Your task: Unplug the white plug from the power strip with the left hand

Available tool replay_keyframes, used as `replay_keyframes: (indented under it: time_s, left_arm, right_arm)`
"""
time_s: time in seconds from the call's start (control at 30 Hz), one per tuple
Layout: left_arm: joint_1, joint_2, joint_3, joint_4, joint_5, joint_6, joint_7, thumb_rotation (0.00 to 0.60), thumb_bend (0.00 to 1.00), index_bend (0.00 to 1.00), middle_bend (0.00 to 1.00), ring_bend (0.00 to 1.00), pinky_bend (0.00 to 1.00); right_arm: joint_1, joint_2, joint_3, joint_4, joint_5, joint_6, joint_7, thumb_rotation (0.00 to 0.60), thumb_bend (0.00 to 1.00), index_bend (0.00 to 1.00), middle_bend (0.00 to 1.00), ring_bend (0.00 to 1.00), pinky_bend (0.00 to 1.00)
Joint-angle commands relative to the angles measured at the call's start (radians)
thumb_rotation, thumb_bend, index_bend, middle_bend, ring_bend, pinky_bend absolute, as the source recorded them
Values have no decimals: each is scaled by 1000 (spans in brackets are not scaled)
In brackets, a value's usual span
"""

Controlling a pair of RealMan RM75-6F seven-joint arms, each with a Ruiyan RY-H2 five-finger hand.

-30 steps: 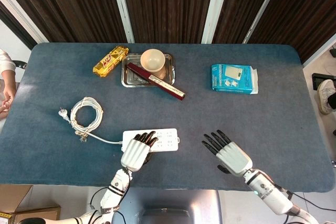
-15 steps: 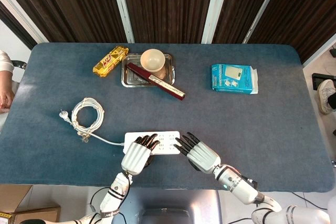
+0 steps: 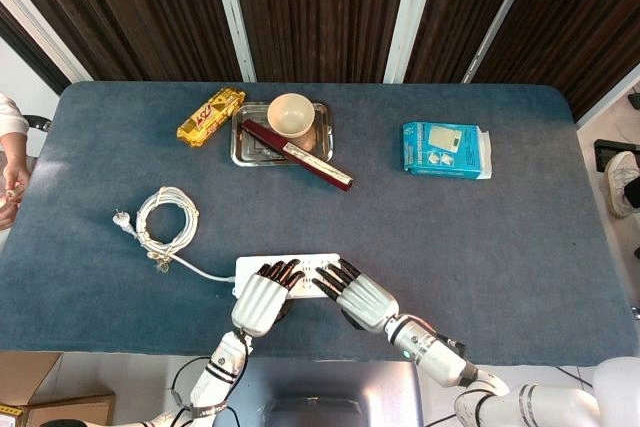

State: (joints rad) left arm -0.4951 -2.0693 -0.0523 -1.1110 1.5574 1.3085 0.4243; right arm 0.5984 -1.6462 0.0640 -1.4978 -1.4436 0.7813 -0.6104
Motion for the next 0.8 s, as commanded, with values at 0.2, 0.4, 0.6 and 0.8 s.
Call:
replay_keyframes:
  time_s: [0.2, 0.4, 0.6, 0.8]
  left_arm:
    - [-4, -23, 8, 82, 54, 57, -69, 600, 551, 333, 358, 287, 426]
    - [-16, -33, -5, 134, 93, 116, -115, 600, 548, 334, 363, 289, 428]
    - [-8, 90, 11, -33, 146, 180, -106, 600, 540, 334, 363, 289, 420]
    - [42, 314, 50, -260, 151, 207, -120, 600, 528, 330, 360, 289, 417]
  right_arm:
    - [26, -22, -23, 13, 57, -15, -60, 600, 751, 79, 65, 0, 0]
    - [33, -21, -32, -2, 84, 2, -74, 600, 751, 78, 64, 0, 0]
    - [26, 17, -31, -50, 49, 75, -46, 600, 751, 70, 65, 0, 0]
    - [-10, 146, -24, -168, -43, 220, 4, 600, 750, 50, 65, 0, 0]
